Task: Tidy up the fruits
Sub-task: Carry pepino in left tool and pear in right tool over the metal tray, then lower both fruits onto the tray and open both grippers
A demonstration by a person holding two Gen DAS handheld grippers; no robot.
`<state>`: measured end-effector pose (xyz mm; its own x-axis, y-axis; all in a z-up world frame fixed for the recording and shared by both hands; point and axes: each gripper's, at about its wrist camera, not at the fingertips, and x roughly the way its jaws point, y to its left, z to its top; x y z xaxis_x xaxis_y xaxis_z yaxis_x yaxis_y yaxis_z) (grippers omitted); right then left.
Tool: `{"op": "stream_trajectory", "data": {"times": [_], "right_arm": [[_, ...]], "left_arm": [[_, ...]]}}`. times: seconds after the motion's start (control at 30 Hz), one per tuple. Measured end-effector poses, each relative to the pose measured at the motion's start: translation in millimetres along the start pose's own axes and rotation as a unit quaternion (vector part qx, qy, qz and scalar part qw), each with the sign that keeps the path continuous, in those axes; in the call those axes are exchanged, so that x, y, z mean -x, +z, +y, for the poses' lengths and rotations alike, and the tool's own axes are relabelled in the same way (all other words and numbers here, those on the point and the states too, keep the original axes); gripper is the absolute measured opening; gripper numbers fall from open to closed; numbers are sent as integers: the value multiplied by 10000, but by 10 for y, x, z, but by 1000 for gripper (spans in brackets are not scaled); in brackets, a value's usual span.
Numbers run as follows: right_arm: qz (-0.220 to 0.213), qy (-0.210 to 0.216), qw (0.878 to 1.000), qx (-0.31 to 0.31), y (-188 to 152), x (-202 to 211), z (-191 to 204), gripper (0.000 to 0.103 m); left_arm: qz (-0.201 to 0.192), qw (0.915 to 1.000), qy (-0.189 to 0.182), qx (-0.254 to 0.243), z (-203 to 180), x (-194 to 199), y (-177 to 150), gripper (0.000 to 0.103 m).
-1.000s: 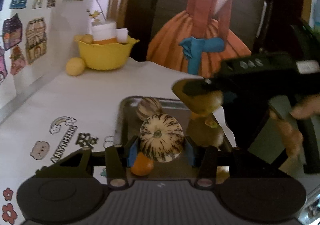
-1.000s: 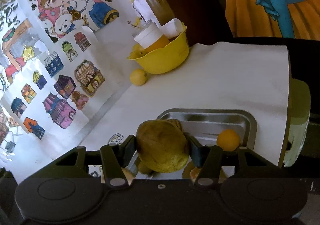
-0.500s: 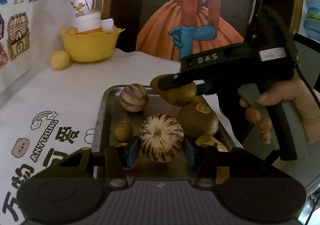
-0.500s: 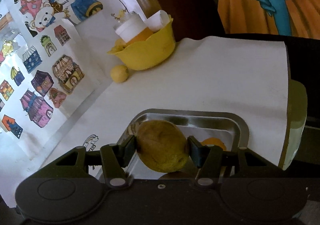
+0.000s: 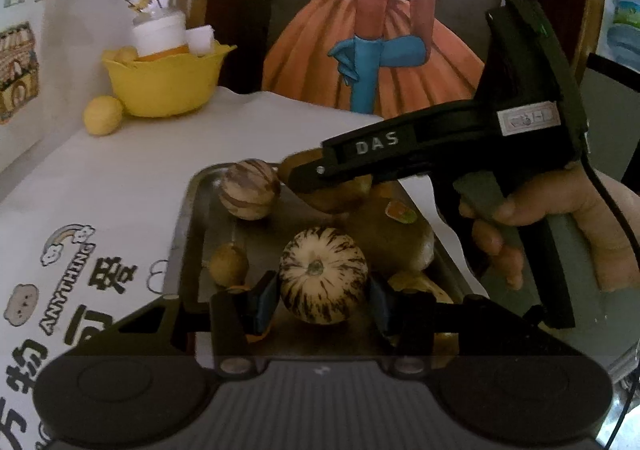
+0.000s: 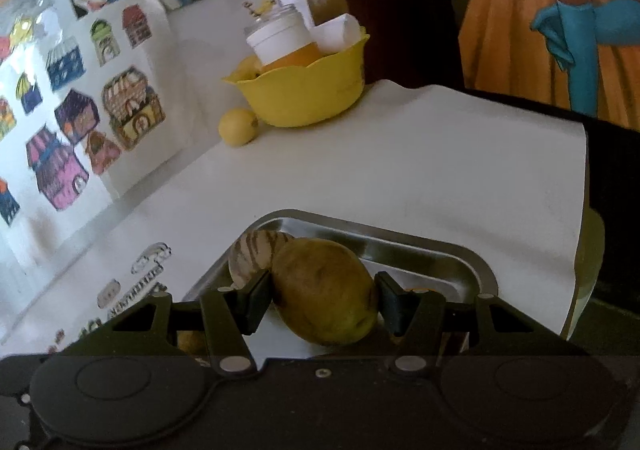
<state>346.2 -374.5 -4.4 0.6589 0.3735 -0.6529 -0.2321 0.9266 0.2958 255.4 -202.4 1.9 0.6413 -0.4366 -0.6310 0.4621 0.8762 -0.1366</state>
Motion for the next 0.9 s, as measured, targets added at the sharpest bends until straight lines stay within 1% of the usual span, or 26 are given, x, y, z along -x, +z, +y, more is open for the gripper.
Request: {"op": "stream_trajectory", "data": {"times": [0.1,0.27,0.9], "right_arm": [[6,-61,9996,273,-25,-25,50,58],[39,-113,9986,508,-62,-61,98,57],[37,-140,9983,561,-55,-85,115,58]], "left_arm": [[42,10000,1,-35,-30,-28,1,52],[59,10000,-24,15,-21,-45,9,52],[114,9998,31,130,-24,-50,32,53]]}}
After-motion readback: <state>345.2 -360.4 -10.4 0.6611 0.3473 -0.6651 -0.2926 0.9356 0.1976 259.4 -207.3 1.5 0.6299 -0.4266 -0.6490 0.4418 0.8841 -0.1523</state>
